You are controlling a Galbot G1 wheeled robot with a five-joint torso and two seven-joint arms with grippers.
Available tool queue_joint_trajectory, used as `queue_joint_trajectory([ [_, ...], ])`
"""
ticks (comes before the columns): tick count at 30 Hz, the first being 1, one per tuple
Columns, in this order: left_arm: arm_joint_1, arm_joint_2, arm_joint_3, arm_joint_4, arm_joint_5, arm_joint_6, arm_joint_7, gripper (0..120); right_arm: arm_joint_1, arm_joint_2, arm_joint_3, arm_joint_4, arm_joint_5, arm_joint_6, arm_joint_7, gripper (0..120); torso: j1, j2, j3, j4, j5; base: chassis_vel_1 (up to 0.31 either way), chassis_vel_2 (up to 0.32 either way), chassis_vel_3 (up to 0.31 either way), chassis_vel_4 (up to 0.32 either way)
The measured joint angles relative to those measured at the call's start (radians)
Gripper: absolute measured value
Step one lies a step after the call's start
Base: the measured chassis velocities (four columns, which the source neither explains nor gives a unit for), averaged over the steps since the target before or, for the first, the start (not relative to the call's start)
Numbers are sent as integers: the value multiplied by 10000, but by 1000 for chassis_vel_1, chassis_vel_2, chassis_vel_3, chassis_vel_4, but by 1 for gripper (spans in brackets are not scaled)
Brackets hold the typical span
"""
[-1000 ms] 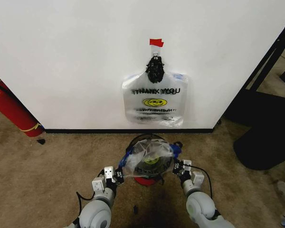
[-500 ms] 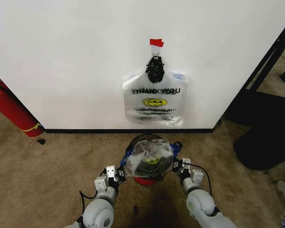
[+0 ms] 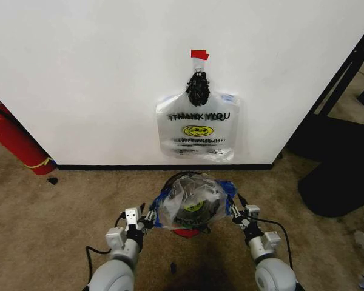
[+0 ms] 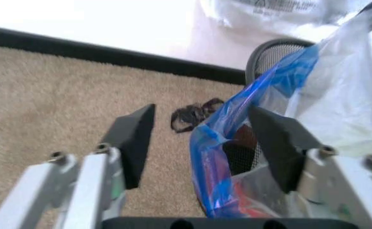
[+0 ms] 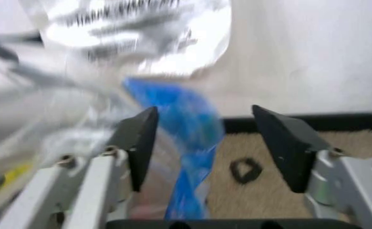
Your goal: Pick up the garbage bag from the wall and place it over the trash bin.
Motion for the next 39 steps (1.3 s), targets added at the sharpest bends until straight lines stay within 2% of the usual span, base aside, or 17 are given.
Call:
queue_joint_trajectory([
  [1,343,113,-123,-210,128,-247,81,71,-234,21,286,196,-3,231,-138,65,0,0,0,0,1,0,0,0,0],
  [3,741,159,-321,-426,319,-771,329,78,-571,146,693,441,-128,680,-298,71,0,0,-1,0,-2,0,0,0,0],
  [5,847,158,-409,-468,403,-1001,459,80,-662,218,801,509,-229,849,-305,74,0,0,-1,0,-2,0,0,0,0],
  [7,943,15,-674,-481,624,-1513,842,90,-870,422,1094,657,-547,1403,-298,82,0,0,0,2,4,0,0,0,0],
  [9,821,-339,-1049,-385,1076,-1911,1243,98,-1218,872,1637,919,-896,2078,-316,93,0,0,0,-1,-5,0,0,0,0],
  [11,708,-485,-1386,-233,1350,-2113,1422,100,-1638,1388,1924,1311,-1160,2423,-320,98,0,0,0,-1,4,0,0,0,0],
  [12,708,-485,-1386,-233,1350,-2113,1422,100,-1638,1388,1924,1311,-1160,2423,-320,98,0,0,0,-1,4,0,0,0,0],
  [15,563,-573,-1736,-51,2148,-2153,1586,100,-2375,2094,2215,1979,-1730,2683,-311,100,0,1,0,-6,-3,0,0,0,0],
  [18,478,-747,-1973,-63,2789,-2120,1651,100,-2952,2388,2147,2787,-2270,2238,-296,100,0,1,-1,0,-5,0,0,0,0],
  [22,-67,-650,-1957,-122,2726,-1664,1733,100,-3609,2539,1995,3776,-2746,1776,-378,100,-1,0,-1,3,0,0,0,0,0],
  [23,-616,-346,-1755,20,2402,-1287,1906,100,-3939,2629,2009,4176,-2949,1754,-424,100,-1,0,-1,-5,-7,0,0,0,0],
  [26,-1744,457,-1353,525,1617,-167,2963,100,-4522,2849,2233,4780,-3083,1807,-602,100,0,0,1,-4,-3,0,0,0,0],
  [27,-1744,457,-1353,525,1617,-167,2963,100,-4522,2849,2233,4780,-3083,1807,-602,100,0,0,1,-4,-3,0,0,0,0],
  [29,-2320,685,-1138,853,1184,209,3598,100,-4734,2947,2382,4994,-3043,1892,-747,100,0,0,1,1,0,0,0,0,0],
  [34,-4443,1041,75,1876,-36,890,4698,100,-5271,3181,2625,5365,-2911,2432,-1037,100,0,0,1,-3,0,0,0,0,0],
  [35,-4443,1041,75,1876,-36,890,4698,100,-5271,3181,2625,5365,-2911,2432,-1037,100,0,0,1,-3,0,0,0,0,0],
  [39,-6291,1139,1286,3179,-816,1411,5325,100,-5613,3326,2852,5292,-2494,3260,-1187,100,0,0,2,3,1,0,0,0,0],
])
